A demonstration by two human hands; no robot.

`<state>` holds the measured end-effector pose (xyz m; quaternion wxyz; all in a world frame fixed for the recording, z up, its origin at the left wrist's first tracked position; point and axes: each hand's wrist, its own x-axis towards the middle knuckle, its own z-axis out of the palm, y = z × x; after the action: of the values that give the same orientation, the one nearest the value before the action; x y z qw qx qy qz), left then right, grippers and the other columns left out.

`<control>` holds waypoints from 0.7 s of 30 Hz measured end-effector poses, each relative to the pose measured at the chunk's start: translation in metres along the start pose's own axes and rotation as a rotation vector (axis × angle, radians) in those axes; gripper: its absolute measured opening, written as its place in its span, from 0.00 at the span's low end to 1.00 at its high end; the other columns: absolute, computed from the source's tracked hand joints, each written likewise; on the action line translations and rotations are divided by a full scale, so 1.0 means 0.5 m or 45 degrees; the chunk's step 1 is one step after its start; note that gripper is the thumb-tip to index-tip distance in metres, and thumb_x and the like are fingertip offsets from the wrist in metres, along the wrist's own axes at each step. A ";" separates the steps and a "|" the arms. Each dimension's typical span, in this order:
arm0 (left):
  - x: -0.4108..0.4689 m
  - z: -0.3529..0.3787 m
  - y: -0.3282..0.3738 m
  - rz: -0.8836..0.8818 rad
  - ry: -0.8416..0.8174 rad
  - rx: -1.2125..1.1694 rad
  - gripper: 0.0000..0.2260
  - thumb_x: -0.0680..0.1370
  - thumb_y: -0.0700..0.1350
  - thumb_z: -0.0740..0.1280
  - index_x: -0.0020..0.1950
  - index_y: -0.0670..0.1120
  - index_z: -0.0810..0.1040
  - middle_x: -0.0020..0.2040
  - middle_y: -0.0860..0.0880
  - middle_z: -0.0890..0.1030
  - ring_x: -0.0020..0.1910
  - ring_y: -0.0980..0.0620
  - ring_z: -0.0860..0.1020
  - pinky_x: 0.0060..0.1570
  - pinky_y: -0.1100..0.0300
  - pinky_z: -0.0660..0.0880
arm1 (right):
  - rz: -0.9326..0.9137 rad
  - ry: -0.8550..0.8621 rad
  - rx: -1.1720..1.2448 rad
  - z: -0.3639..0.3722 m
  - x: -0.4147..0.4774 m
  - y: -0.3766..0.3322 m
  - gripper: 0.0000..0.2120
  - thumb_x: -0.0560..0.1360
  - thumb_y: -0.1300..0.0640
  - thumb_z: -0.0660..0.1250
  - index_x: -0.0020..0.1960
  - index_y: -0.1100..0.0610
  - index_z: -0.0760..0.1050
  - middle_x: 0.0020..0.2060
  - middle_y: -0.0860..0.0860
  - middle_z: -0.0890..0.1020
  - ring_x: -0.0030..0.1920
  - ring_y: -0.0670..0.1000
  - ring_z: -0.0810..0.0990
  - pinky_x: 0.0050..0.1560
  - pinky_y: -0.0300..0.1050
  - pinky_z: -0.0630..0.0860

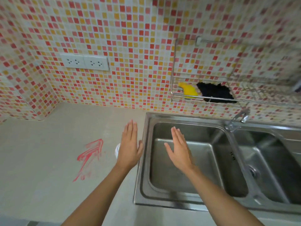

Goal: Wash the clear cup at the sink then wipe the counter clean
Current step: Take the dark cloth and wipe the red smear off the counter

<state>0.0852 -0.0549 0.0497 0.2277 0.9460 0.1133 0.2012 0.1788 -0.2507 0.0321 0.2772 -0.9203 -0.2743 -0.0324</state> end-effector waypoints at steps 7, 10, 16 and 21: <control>0.172 0.098 0.293 0.351 0.014 0.118 0.32 0.80 0.46 0.58 0.80 0.42 0.45 0.80 0.44 0.44 0.79 0.46 0.41 0.77 0.50 0.42 | -0.045 0.470 -0.038 -0.257 0.100 0.103 0.27 0.82 0.52 0.55 0.78 0.58 0.53 0.77 0.50 0.55 0.77 0.45 0.49 0.76 0.45 0.51; 0.255 0.116 0.374 0.388 0.032 0.201 0.30 0.82 0.47 0.52 0.79 0.43 0.41 0.80 0.45 0.41 0.78 0.47 0.38 0.77 0.49 0.41 | -0.064 0.553 -0.065 -0.342 0.170 0.133 0.27 0.82 0.52 0.56 0.77 0.59 0.54 0.77 0.52 0.57 0.77 0.47 0.52 0.75 0.47 0.55; 0.352 0.150 0.406 0.298 0.003 0.412 0.29 0.84 0.56 0.44 0.79 0.44 0.38 0.79 0.46 0.37 0.78 0.48 0.37 0.77 0.48 0.38 | 0.170 0.092 -0.112 -0.412 0.315 0.187 0.38 0.78 0.41 0.59 0.78 0.52 0.43 0.78 0.50 0.45 0.78 0.54 0.47 0.75 0.57 0.55; 0.357 0.161 0.408 0.261 0.009 0.468 0.30 0.84 0.59 0.44 0.79 0.44 0.39 0.80 0.47 0.38 0.78 0.49 0.37 0.75 0.50 0.33 | 0.503 -0.308 -0.155 -0.402 0.412 0.212 0.44 0.71 0.31 0.61 0.78 0.45 0.44 0.78 0.54 0.45 0.75 0.66 0.51 0.72 0.66 0.57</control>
<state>0.3047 -0.2087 0.1398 0.0294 0.9775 0.0519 0.2024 0.4275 -0.3301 0.1932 0.1871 -0.9683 -0.1177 0.1163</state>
